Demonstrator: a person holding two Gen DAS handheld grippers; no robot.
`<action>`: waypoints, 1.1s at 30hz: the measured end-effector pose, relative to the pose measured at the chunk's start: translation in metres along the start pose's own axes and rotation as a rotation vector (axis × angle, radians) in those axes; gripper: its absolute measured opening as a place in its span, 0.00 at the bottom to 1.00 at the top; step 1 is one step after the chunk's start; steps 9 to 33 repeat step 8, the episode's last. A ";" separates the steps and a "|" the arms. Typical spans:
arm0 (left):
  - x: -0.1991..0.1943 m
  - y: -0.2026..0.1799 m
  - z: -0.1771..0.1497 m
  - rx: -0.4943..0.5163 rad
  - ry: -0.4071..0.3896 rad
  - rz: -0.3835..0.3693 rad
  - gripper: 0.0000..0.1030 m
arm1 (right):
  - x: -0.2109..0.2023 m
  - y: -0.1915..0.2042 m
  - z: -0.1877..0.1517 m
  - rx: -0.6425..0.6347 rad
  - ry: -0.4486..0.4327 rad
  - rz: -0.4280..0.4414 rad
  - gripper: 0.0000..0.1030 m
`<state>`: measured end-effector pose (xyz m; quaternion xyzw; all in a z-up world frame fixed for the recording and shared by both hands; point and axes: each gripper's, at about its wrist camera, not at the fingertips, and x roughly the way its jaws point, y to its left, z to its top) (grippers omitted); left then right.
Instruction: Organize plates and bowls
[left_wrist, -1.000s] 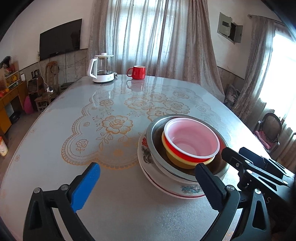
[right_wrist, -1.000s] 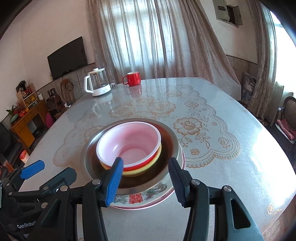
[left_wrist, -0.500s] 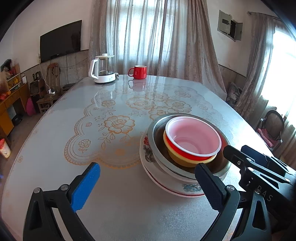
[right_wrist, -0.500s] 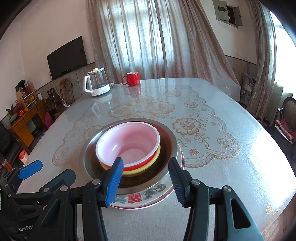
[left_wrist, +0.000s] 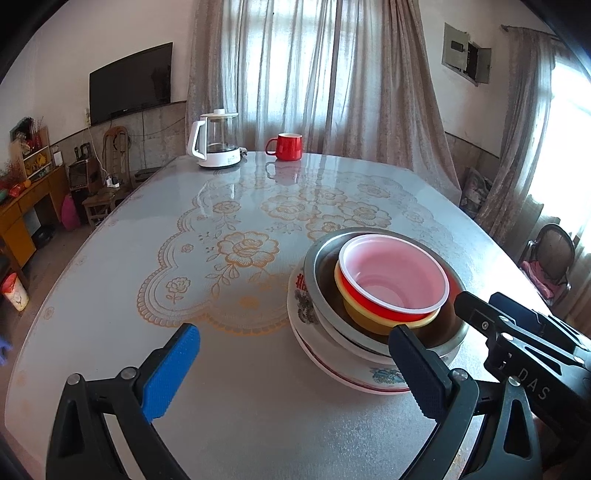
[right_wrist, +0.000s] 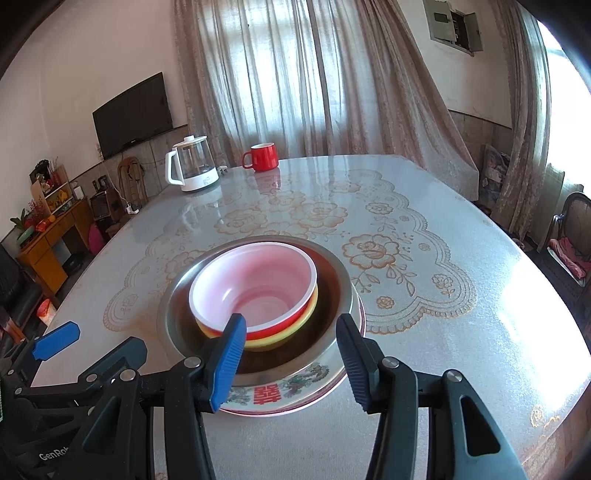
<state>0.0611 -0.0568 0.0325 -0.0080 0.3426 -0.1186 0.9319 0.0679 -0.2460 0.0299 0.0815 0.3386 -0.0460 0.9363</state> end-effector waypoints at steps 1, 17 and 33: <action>-0.001 0.001 0.000 -0.005 -0.006 -0.006 0.92 | 0.000 -0.001 0.000 0.001 0.000 -0.001 0.50; 0.002 0.011 0.005 -0.024 -0.004 0.010 0.96 | 0.001 -0.013 0.002 0.023 -0.002 -0.027 0.50; 0.002 0.011 0.005 -0.024 -0.004 0.010 0.96 | 0.001 -0.013 0.002 0.023 -0.002 -0.027 0.50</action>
